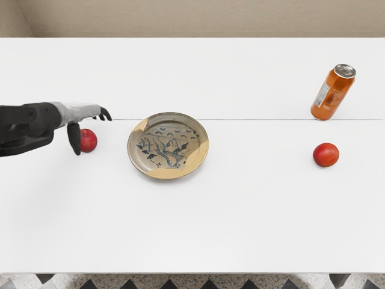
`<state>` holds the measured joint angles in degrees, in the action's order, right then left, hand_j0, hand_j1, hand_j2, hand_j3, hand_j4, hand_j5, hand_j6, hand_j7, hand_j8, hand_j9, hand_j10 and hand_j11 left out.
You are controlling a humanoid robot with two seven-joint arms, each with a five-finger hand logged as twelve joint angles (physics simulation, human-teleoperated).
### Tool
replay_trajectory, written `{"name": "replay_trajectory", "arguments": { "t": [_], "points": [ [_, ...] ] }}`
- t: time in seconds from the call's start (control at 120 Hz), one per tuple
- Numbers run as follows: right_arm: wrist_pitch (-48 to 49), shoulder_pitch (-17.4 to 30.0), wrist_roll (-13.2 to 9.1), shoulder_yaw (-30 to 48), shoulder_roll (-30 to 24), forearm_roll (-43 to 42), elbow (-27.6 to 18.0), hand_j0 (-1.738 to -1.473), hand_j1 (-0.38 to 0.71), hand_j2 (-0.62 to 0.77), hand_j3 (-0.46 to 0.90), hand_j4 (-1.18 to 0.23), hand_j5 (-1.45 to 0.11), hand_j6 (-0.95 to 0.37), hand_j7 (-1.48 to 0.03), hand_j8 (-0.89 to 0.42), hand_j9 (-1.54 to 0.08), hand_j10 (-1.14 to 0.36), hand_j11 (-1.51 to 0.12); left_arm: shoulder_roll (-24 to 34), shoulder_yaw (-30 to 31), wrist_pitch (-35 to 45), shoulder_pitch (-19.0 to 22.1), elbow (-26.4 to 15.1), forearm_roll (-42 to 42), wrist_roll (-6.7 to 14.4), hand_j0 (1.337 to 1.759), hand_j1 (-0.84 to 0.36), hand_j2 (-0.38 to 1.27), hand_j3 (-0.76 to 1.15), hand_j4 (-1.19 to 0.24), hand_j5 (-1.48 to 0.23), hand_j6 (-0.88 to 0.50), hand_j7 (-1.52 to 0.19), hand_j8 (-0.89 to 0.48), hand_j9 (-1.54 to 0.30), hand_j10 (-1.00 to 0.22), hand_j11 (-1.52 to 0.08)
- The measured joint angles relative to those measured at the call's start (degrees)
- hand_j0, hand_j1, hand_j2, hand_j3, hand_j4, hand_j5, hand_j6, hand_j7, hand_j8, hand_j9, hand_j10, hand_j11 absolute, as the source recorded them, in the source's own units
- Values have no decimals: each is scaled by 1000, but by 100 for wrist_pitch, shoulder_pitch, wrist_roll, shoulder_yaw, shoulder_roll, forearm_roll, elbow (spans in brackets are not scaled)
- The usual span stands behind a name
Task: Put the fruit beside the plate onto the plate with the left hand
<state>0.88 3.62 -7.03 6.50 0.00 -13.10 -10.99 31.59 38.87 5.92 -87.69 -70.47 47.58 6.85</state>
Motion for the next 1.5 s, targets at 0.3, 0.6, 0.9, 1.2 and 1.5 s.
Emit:
{"name": "replay_trajectory", "arguments": {
  "t": [0.3,0.6,0.9,1.2,1.5],
  "points": [
    [0,4,0,0,0,0,0,-1658,-310,-7,0,-33,-43,-33,-43,-33,-43,-33,-43,-311,278,79,196,409,-153,-35,1658,9,58,0,-286,-370,-286,-369,-286,-369,-286,-369],
    [0,2,0,0,0,0,1,-1658,-310,-7,0,-33,-43,-33,-43,-33,-43,-33,-43,-390,300,86,176,513,-205,-55,1658,-39,70,0,-325,-415,-294,-470,-323,-417,-323,-417],
    [0,3,0,0,0,0,0,-1658,-310,-7,0,-33,-43,-33,-43,-33,-43,-33,-43,-201,303,275,164,199,-223,-68,1658,-84,75,0,-364,-468,-343,-495,-363,-469,-362,-469],
    [0,2,0,0,0,0,0,-1658,-310,-7,0,-33,-43,-33,-43,-33,-43,-33,-43,-100,374,850,156,-61,-224,-70,1658,-124,100,0,-404,-525,-399,-531,-404,-525,-403,-525],
    [0,0,0,0,0,0,1,-1658,-310,-7,0,-33,-43,-33,-43,-33,-43,-33,-43,-104,491,1047,164,-185,-222,-67,1656,-217,103,0,-506,-668,-487,-670,-506,-668,-506,-667]
  ]
}}
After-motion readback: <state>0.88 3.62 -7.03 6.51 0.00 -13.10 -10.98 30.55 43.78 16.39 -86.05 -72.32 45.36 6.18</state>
